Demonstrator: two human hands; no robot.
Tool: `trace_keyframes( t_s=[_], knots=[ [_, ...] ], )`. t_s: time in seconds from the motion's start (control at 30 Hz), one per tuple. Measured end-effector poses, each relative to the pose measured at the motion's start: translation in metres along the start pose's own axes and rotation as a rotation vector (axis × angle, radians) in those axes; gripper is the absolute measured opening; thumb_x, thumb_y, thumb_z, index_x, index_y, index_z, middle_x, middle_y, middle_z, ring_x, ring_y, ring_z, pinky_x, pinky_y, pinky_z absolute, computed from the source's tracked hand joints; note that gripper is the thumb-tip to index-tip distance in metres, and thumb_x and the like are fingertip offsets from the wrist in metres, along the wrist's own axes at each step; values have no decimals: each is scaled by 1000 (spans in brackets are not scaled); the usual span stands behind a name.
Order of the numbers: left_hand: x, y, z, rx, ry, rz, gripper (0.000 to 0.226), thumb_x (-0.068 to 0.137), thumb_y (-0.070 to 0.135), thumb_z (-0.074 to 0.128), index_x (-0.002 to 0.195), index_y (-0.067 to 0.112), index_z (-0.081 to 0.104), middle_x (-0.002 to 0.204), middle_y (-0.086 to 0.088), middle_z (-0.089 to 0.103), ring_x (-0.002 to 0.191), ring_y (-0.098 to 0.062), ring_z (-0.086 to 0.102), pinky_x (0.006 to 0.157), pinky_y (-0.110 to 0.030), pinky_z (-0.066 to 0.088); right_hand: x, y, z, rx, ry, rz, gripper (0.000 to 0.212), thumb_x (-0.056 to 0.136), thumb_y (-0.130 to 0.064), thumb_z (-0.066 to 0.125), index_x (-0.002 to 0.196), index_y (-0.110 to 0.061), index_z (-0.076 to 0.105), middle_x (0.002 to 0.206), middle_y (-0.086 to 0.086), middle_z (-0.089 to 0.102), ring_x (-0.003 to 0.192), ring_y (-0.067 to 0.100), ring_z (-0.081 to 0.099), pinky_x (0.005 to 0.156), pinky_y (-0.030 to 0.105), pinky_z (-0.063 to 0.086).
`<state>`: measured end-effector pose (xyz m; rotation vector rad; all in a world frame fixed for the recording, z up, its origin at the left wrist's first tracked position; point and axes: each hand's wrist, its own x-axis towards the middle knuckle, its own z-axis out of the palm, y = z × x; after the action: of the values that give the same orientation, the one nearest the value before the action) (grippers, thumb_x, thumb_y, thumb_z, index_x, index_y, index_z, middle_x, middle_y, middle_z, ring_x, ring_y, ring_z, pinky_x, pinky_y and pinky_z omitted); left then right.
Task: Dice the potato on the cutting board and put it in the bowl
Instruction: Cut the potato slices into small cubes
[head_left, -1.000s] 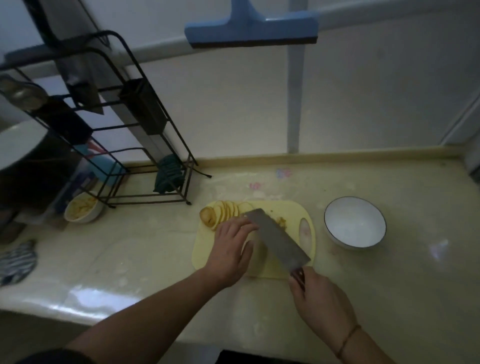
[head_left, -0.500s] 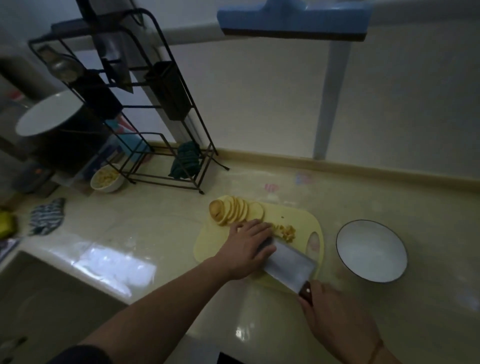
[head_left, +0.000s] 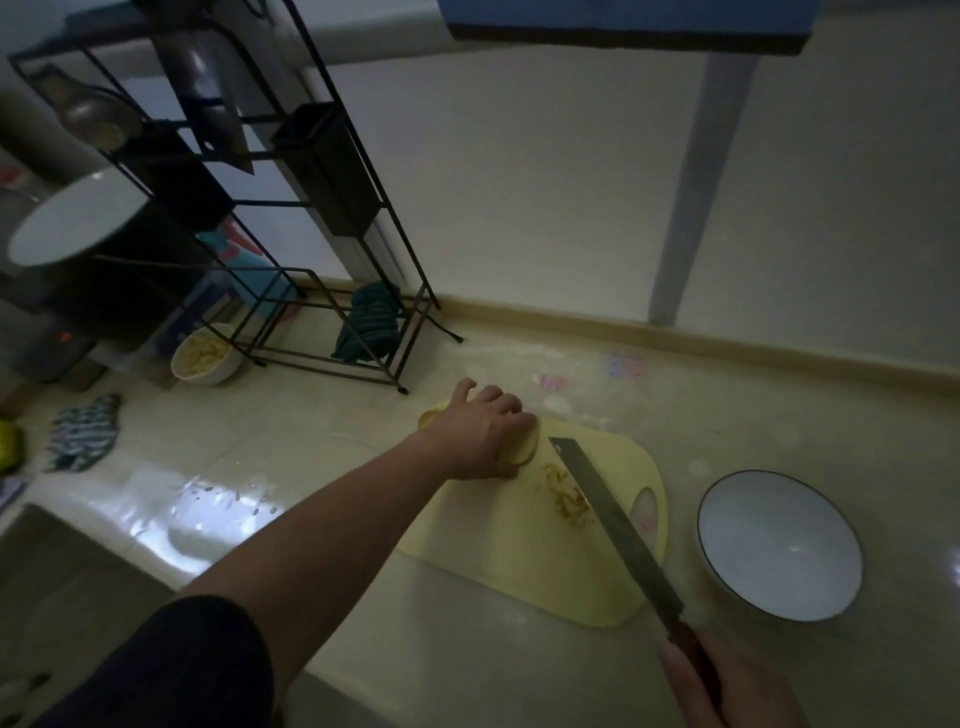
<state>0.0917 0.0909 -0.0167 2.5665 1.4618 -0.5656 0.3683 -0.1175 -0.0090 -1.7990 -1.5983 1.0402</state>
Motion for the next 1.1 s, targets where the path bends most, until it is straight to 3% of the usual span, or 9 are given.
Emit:
trace_keyframes(
  t_s=[0.1,0.27,0.33,0.4,0.6,0.73,0.83,0.97,1.1],
  knots=[
    [1,-2,-1,-12,26,39,72,86,58,65,146,28,42,144,0,44,133,-24,38,115,-48,16,5,-11,-3,-4,-21,62,40,74,-84,37,70,-47,53,85,-31,61,74,-14,57,68,3,43],
    [-1,-1,1,-146,21,-18,75,79,57,72,141,25,45,138,1,51,128,-19,47,115,-46,11,14,-7,-5,-39,-102,69,29,84,-28,69,59,-36,57,63,-16,61,69,-1,58,56,17,43],
    [0,-1,1,-167,37,-47,71,79,57,74,137,27,46,134,4,55,126,-18,49,116,-47,8,16,-12,-4,26,-114,94,34,77,-61,63,56,-35,57,62,-15,61,65,-1,58,53,16,41],
    [0,-1,0,-165,38,-52,70,79,58,74,135,28,46,131,5,58,125,-18,51,116,-48,7,19,-9,-3,68,-107,163,72,55,-98,29,64,-34,61,68,-11,63,67,1,59,57,23,44],
    [-1,5,-10,-254,27,-132,65,79,56,76,129,29,44,122,1,60,122,-22,49,118,-43,7,29,-15,-4,44,-136,230,93,38,-105,10,75,-37,62,72,4,67,70,11,62,62,19,43],
    [-4,4,-6,-399,103,-99,63,82,54,72,131,30,42,124,3,60,120,-17,52,120,-42,-1,30,-29,-11,58,-174,246,62,55,-93,30,74,-40,58,76,3,67,74,11,61,67,23,45],
    [-8,4,1,-519,250,-63,62,82,45,76,132,25,46,128,6,57,122,-16,50,120,-37,5,30,-30,-9,75,-198,249,18,87,-46,58,79,-30,64,80,3,67,78,10,61,69,26,43],
    [-40,17,19,-761,519,-46,60,75,37,84,123,19,54,121,10,55,114,-14,50,101,-35,43,28,-19,-5,104,-218,245,25,91,-34,57,70,-23,62,61,4,63,62,15,60,62,29,43],
    [-84,48,68,-741,610,4,52,76,44,81,112,21,50,128,8,57,120,1,46,101,-39,44,22,-14,-1,332,-361,324,32,94,-34,53,68,-16,57,50,2,45,47,16,42,54,29,33]
  ],
)
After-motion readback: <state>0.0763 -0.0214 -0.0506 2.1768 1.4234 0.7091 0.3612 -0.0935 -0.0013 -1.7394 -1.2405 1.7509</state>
